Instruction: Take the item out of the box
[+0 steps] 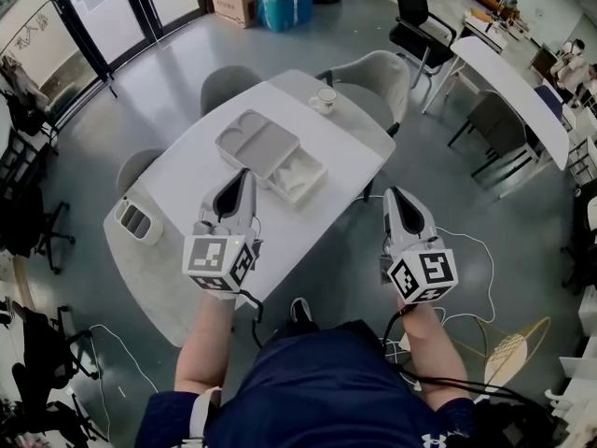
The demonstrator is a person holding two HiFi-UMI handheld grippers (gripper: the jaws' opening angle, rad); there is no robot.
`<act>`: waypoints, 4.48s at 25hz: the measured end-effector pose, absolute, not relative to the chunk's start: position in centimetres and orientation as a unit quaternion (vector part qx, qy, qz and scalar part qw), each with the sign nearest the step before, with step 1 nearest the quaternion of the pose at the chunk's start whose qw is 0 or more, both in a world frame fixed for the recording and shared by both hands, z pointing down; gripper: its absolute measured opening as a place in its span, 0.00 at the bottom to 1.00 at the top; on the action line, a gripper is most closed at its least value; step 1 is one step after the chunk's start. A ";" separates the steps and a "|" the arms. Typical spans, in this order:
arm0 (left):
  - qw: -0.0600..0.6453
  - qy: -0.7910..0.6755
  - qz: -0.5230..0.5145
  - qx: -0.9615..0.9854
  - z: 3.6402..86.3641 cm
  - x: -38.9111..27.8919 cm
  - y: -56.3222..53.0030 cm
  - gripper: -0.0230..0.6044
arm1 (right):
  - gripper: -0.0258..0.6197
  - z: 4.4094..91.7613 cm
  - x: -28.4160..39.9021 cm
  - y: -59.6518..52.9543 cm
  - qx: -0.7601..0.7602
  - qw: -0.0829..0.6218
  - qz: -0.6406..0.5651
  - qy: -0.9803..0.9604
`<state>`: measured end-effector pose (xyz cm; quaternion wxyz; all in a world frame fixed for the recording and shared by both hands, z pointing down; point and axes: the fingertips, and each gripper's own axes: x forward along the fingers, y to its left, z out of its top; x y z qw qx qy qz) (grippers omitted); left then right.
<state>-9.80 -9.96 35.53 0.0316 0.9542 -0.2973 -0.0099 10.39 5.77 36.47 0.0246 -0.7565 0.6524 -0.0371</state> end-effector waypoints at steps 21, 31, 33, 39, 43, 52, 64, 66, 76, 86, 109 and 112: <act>0.032 -0.369 0.034 0.928 36.9 -2.2 -18.3 0.04 | 0.04 36.6 20.3 -8.0 -0.693 0.037 -0.058 0.718; 0.034 -0.450 0.075 0.889 37.6 1.2 -22.1 0.04 | 0.04 37.2 25.4 -16.8 -0.623 0.045 -0.092 0.775; 0.030 -0.460 0.090 0.883 38.7 1.2 -22.5 0.04 | 0.04 38.0 25.2 -18.2 -0.606 0.042 -0.097 0.789; 0.009 -0.456 0.180 0.871 44.6 2.5 -23.1 0.04 | 0.04 40.8 23.7 -21.5 -0.553 0.026 -0.119 0.825; 0.013 -0.412 0.263 0.872 50.6 3.1 -23.0 0.04 | 0.04 42.8 21.0 -23.2 -0.529 0.012 -0.136 0.837; 0.037 -0.257 0.468 0.845 66.7 4.8 -21.9 0.11 | 0.04 47.5 18.8 -23.7 -0.530 -0.019 -0.178 0.829; 0.033 -0.158 0.614 0.773 77.4 5.1 -20.8 0.13 | 0.04 51.7 20.1 -22.2 -0.564 -0.035 -0.220 0.795; 0.028 -0.155 0.621 0.768 77.9 5.2 -20.7 0.13 | 0.04 51.9 20.4 -21.9 -0.570 -0.035 -0.222 0.790; 0.104 -0.148 0.597 0.782 77.4 5.8 -19.6 0.04 | 0.04 51.5 21.0 -21.0 -0.581 -0.038 -0.219 0.783; 0.092 -0.172 0.569 0.799 74.0 6.0 -20.0 0.04 | 0.04 50.1 19.4 -21.0 -0.568 -0.037 -0.203 0.797; 0.042 -0.266 0.539 0.798 66.1 2.9 -29.1 0.04 | 0.04 46.6 19.6 -21.3 -0.569 -0.019 -0.171 0.804; 0.042 -0.272 0.543 0.794 66.7 2.7 -30.5 0.04 | 0.04 46.5 20.1 -21.6 -0.572 -0.020 -0.169 0.802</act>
